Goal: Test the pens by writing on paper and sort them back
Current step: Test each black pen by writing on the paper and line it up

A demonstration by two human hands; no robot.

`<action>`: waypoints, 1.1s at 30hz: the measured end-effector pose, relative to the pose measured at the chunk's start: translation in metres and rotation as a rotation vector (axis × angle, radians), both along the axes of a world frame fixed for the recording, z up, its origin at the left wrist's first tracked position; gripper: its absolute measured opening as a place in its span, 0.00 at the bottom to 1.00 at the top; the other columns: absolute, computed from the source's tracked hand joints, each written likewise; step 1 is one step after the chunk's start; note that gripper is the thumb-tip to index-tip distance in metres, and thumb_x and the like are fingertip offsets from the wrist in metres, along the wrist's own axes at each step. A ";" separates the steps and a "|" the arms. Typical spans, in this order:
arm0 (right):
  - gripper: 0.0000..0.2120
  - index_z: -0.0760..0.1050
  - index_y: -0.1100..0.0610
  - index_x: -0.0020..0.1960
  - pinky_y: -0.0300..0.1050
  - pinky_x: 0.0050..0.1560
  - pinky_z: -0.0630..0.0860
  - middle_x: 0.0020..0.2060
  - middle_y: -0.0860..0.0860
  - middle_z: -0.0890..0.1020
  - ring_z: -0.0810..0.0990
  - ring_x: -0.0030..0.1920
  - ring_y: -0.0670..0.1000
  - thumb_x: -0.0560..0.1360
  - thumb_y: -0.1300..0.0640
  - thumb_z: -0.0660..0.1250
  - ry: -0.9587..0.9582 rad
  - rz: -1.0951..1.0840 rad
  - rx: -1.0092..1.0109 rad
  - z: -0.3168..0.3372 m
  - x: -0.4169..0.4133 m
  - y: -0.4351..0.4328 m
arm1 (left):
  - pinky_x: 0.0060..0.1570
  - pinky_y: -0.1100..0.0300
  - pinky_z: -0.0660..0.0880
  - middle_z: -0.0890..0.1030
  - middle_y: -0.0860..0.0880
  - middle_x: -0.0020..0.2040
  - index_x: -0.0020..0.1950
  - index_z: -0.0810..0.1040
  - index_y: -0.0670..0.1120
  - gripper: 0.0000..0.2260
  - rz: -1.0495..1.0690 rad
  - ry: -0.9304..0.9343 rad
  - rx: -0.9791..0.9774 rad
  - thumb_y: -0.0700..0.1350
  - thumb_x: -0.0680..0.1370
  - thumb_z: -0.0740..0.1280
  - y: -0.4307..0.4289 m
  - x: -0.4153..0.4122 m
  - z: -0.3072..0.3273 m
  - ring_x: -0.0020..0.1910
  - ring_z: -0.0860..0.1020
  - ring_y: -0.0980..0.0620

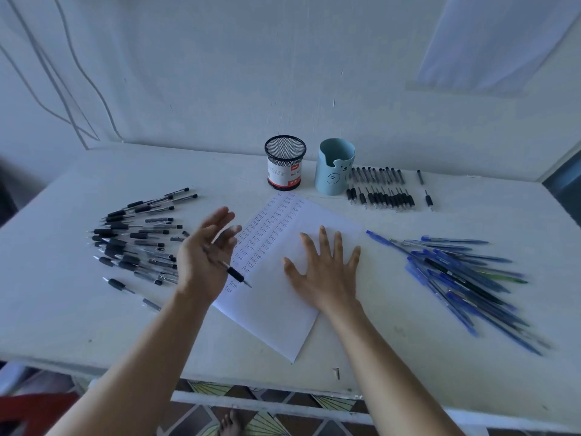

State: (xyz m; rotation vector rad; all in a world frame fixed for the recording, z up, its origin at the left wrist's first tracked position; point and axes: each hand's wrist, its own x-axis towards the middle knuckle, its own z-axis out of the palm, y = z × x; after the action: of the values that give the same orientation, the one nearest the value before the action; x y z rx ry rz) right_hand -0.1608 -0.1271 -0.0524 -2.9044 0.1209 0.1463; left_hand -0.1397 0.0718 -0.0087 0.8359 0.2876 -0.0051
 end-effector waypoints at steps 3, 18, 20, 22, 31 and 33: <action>0.35 0.46 0.43 0.80 0.70 0.73 0.35 0.81 0.51 0.41 0.37 0.79 0.58 0.78 0.30 0.46 0.013 -0.001 -0.011 0.000 0.000 0.000 | 0.41 0.60 0.69 0.81 0.45 0.47 0.56 0.84 0.41 0.22 -0.101 -0.047 -0.039 0.50 0.82 0.53 0.009 -0.006 -0.015 0.39 0.75 0.51; 0.35 0.46 0.44 0.81 0.70 0.73 0.36 0.81 0.50 0.42 0.37 0.80 0.57 0.78 0.30 0.46 0.007 -0.002 -0.015 0.000 0.000 0.001 | 0.37 0.56 0.79 0.80 0.42 0.34 0.38 0.77 0.42 0.06 -0.216 -0.190 0.689 0.39 0.71 0.73 0.043 -0.006 -0.034 0.32 0.79 0.46; 0.35 0.46 0.44 0.81 0.70 0.73 0.36 0.81 0.50 0.42 0.37 0.80 0.57 0.78 0.30 0.46 0.006 -0.004 -0.017 0.000 0.000 0.001 | 0.43 0.54 0.82 0.83 0.44 0.37 0.40 0.79 0.41 0.06 -0.206 -0.176 0.722 0.36 0.71 0.76 0.047 -0.004 -0.033 0.37 0.83 0.45; 0.35 0.46 0.44 0.81 0.70 0.73 0.36 0.81 0.51 0.42 0.38 0.80 0.57 0.78 0.30 0.47 0.003 -0.004 -0.017 0.000 0.000 0.001 | 0.39 0.55 0.82 0.83 0.45 0.37 0.42 0.78 0.38 0.08 -0.204 -0.152 0.790 0.33 0.71 0.77 0.047 -0.004 -0.029 0.37 0.83 0.47; 0.35 0.45 0.44 0.81 0.70 0.73 0.36 0.81 0.50 0.40 0.37 0.79 0.57 0.78 0.31 0.46 0.008 -0.007 -0.022 -0.001 0.000 0.001 | 0.26 0.60 0.63 0.63 0.53 0.21 0.24 0.61 0.47 0.12 -0.152 -0.127 1.113 0.37 0.58 0.65 0.032 -0.014 -0.022 0.22 0.64 0.52; 0.35 0.45 0.43 0.80 0.70 0.73 0.36 0.81 0.50 0.40 0.37 0.79 0.57 0.78 0.31 0.46 0.007 -0.009 -0.020 -0.002 0.000 0.001 | 0.25 0.53 0.66 0.64 0.54 0.21 0.24 0.62 0.48 0.10 -0.178 -0.134 1.226 0.39 0.57 0.63 0.036 -0.015 -0.025 0.24 0.66 0.51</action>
State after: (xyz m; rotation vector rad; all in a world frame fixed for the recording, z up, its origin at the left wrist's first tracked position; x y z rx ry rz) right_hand -0.1605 -0.1261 -0.0540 -2.9227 0.1376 0.1544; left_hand -0.1551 0.1077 -0.0335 2.0683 0.0579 0.0666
